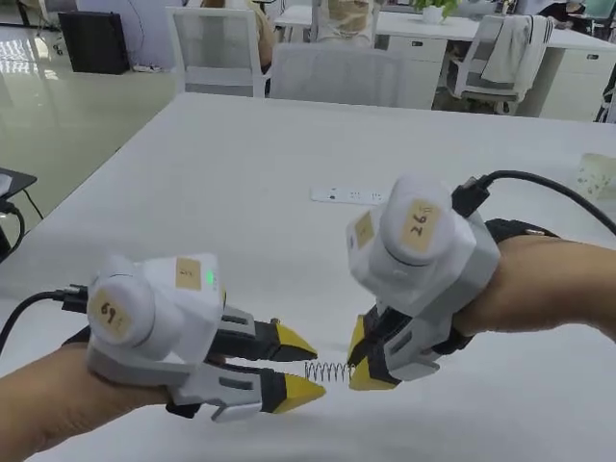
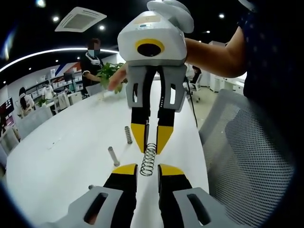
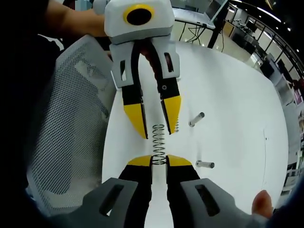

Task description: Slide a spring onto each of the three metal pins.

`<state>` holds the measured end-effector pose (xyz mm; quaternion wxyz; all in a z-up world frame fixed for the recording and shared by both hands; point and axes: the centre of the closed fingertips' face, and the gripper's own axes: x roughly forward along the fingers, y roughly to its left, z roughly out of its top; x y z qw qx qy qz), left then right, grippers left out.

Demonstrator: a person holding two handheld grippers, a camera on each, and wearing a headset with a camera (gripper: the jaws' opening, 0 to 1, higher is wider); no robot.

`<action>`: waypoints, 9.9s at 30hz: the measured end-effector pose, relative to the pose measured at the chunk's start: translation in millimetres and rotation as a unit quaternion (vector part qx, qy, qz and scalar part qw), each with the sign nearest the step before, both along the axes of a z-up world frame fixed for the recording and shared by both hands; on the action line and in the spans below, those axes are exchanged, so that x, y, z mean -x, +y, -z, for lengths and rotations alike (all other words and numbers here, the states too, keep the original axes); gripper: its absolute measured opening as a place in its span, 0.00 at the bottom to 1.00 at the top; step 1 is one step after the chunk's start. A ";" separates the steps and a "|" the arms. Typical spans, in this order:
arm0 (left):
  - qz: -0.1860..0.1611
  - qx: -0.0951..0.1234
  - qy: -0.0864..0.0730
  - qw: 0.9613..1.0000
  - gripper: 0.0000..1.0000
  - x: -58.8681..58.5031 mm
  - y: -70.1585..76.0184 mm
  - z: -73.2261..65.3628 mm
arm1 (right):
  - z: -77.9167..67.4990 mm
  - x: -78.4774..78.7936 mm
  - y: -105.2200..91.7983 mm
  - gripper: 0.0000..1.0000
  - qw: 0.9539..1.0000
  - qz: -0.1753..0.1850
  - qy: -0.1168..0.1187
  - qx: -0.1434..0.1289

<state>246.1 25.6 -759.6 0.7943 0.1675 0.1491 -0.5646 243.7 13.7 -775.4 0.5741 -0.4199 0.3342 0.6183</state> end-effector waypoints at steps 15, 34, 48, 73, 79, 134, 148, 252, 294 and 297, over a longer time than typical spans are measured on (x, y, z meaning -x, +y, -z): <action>0.010 -0.008 -0.010 1.000 0.03 2.2 -2.0 2.4 | -3.7 2.7 -1.5 0.08 1.000 -0.001 0.003 -0.002; 0.004 -0.008 -0.007 1.000 0.02 2.0 -0.2 4.0 | -34.9 7.7 17.8 0.08 0.999 -0.015 -0.027 -0.030; 0.002 -0.007 -0.006 1.000 0.02 1.7 -0.2 4.2 | -40.0 8.7 28.0 0.08 0.998 -0.019 -0.028 -0.043; -0.001 0.011 -0.010 1.000 0.02 -0.9 -1.9 -3.0 | -28.8 4.7 25.5 0.11 0.997 0.012 0.006 -0.079; -0.001 0.015 -0.010 1.000 0.02 -0.6 -2.2 -4.8 | -28.0 6.0 28.3 0.10 0.996 0.016 0.012 -0.088; -0.059 0.033 0.031 0.997 0.25 -3.8 33.1 0.7 | -22.4 -6.2 9.3 0.09 0.999 0.010 -0.004 -0.036; -0.106 0.045 0.046 0.992 0.33 -3.7 58.7 8.8 | -23.6 -11.8 1.9 0.09 0.999 0.016 -0.009 -0.029; -0.170 0.053 0.059 0.982 0.46 0.0 83.4 30.9 | 49.8 -92.5 -17.6 0.09 0.993 0.032 0.009 0.114; -0.173 0.054 0.059 0.982 0.45 -1.7 83.8 31.5 | 72.9 -91.0 -15.1 0.14 0.992 0.045 0.014 0.117; -0.173 0.053 0.059 0.982 0.45 -2.1 83.9 31.6 | 72.8 -91.3 -14.9 0.17 0.992 0.044 0.012 0.115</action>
